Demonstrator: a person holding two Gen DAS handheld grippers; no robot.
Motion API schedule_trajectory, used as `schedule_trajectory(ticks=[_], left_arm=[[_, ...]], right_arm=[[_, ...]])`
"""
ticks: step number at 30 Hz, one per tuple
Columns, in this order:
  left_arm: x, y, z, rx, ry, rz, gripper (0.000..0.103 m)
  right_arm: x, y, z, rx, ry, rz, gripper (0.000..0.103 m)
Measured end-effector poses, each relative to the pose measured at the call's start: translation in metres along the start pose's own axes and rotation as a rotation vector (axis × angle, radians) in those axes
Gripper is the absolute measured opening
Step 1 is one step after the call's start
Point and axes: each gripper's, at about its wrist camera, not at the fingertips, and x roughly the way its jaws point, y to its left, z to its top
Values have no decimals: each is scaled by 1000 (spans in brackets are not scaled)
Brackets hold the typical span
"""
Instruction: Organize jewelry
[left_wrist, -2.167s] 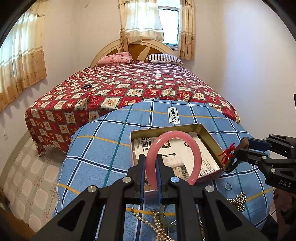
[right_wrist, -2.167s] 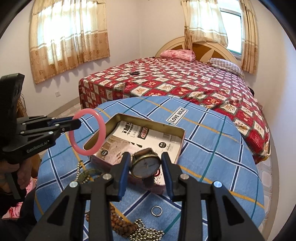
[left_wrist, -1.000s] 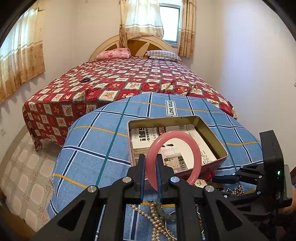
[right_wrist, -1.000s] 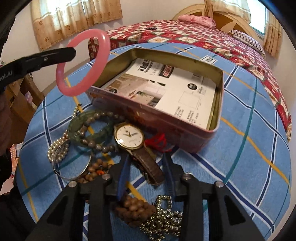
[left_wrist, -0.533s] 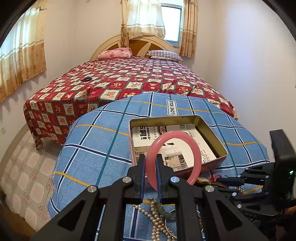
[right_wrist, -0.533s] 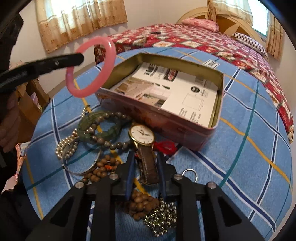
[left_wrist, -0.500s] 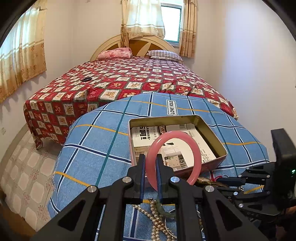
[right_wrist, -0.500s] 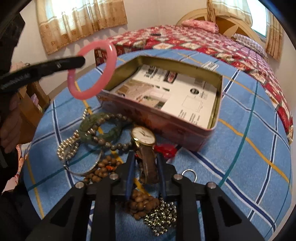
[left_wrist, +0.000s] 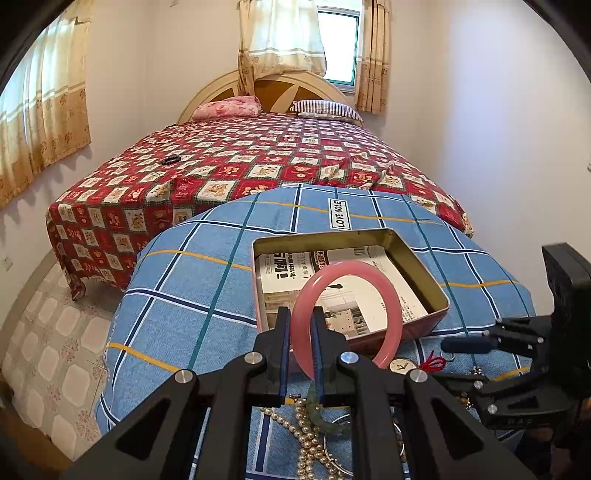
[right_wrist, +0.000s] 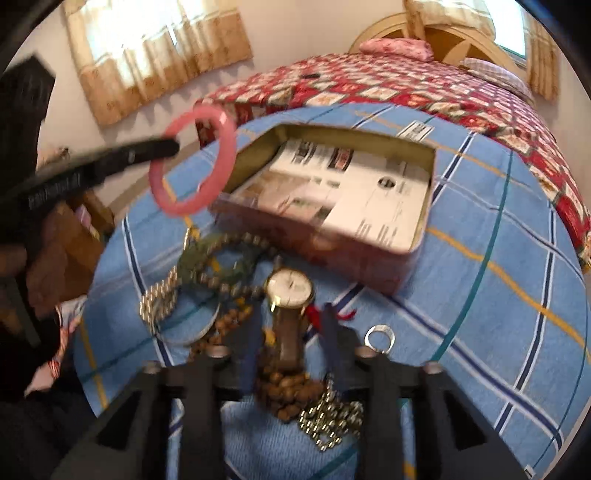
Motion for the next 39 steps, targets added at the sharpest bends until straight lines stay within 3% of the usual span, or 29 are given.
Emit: schedule_trajectory(ticks=[9, 11, 13, 17, 28, 39], left_arm=[[6, 2, -2, -10, 17, 0, 10], [7, 3, -3, -12, 22, 1, 10], [9, 5, -2, -14, 24, 2, 10], [9, 5, 0, -14, 22, 3, 10], [9, 0, 2, -1, 19, 4, 10], [8, 0, 6, 4, 10, 2, 10]], right_arm=[[36, 0, 9, -20, 81, 19, 50], [39, -1, 8, -22, 87, 29, 49], [39, -2, 9, -22, 87, 36, 40], [35, 3, 8, -51, 80, 21, 40], [-13, 17, 21, -69, -84, -31, 40], [-34, 7, 41, 4, -165, 17, 39]])
